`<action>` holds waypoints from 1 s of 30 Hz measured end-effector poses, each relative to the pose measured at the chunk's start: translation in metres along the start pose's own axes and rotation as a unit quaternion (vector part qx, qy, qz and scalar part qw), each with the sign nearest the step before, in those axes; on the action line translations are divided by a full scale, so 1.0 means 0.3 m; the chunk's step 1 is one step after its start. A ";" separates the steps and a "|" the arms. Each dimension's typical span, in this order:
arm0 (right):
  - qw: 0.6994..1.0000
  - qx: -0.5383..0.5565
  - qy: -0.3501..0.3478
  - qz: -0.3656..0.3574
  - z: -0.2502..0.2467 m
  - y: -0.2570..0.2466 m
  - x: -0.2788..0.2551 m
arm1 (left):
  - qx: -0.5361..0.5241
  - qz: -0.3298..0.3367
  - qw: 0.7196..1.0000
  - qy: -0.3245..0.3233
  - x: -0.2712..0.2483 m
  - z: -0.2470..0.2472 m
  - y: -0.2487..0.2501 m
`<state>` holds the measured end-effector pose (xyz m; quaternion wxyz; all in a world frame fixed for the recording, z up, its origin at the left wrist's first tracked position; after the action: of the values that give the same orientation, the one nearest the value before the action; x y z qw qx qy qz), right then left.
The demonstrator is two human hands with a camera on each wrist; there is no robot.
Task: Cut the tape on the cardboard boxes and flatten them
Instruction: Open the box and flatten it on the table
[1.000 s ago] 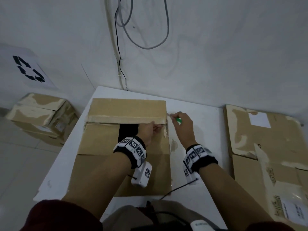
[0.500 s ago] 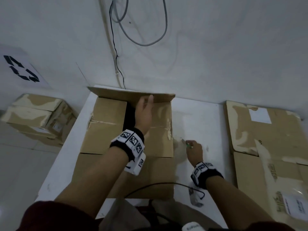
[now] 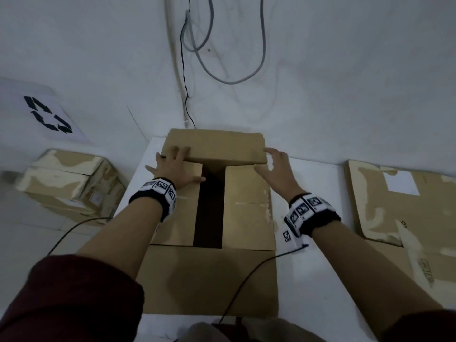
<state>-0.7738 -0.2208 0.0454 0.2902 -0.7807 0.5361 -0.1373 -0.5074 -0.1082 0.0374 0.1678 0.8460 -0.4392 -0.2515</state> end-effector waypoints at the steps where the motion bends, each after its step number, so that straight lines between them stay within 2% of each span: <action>1: 0.998 -0.052 -0.047 0.008 0.012 -0.041 0.023 | 0.011 -0.001 1.000 -0.007 0.005 0.008 -0.005; 4: 0.966 -0.207 -0.150 0.035 0.069 -0.121 0.039 | 0.057 0.001 0.998 0.000 0.011 0.023 -0.007; 7: 0.946 -0.268 -0.166 0.075 0.135 -0.152 0.017 | 0.081 -0.007 0.997 0.010 0.022 0.023 -0.008; 11: 0.916 -0.348 -0.166 0.110 0.193 -0.159 -0.003 | 0.068 -0.018 0.997 -0.008 0.017 0.010 0.017; 13: 0.930 -0.314 -0.161 0.105 0.189 -0.158 0.006 | 0.014 -0.021 0.999 -0.034 0.017 -0.006 0.012; 15: 0.954 -0.231 -0.165 0.094 0.146 -0.149 0.014 | -0.090 -0.013 0.993 -0.078 0.009 -0.044 -0.007; 17: 0.977 -0.094 -0.177 0.071 0.083 -0.123 0.009 | -0.232 -0.003 0.966 -0.116 -0.019 -0.114 -0.024; 19: 0.976 0.089 -0.192 0.060 0.015 -0.089 -0.025 | -0.340 0.007 0.929 -0.144 -0.059 -0.185 -0.041; 21: 0.957 0.200 -0.199 0.072 -0.045 -0.053 -0.071 | -0.385 0.019 0.908 -0.165 -0.107 -0.250 -0.060; 23: 0.948 0.258 -0.165 0.083 -0.117 -0.017 -0.119 | -0.401 0.023 0.905 -0.139 -0.150 -0.310 -0.087; 26: 0.951 0.274 -0.097 0.105 -0.217 0.115 -0.191 | -0.302 0.047 0.952 -0.020 -0.212 -0.391 -0.154; 28: 0.963 0.235 -0.095 0.092 -0.249 0.209 -0.234 | -0.204 0.048 0.978 0.017 -0.237 -0.410 -0.225; 30: 0.981 0.146 -0.073 0.106 -0.247 0.279 -0.301 | -0.128 0.012 0.991 0.025 -0.268 -0.388 -0.296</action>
<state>-0.9112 -0.1821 0.0627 0.4523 -0.6765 0.5674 -0.1255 -0.4214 0.0152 0.1101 0.2892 0.8179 -0.4094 -0.2825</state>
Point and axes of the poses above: each hand's wrist, its own x-axis towards the middle knuckle, its own z-axis out of the palm, y = z × x, the point moved 2 cm from there along x, towards the middle knuckle, and after that the axes turned 13 degrees about -x, right-handed, at the moved point
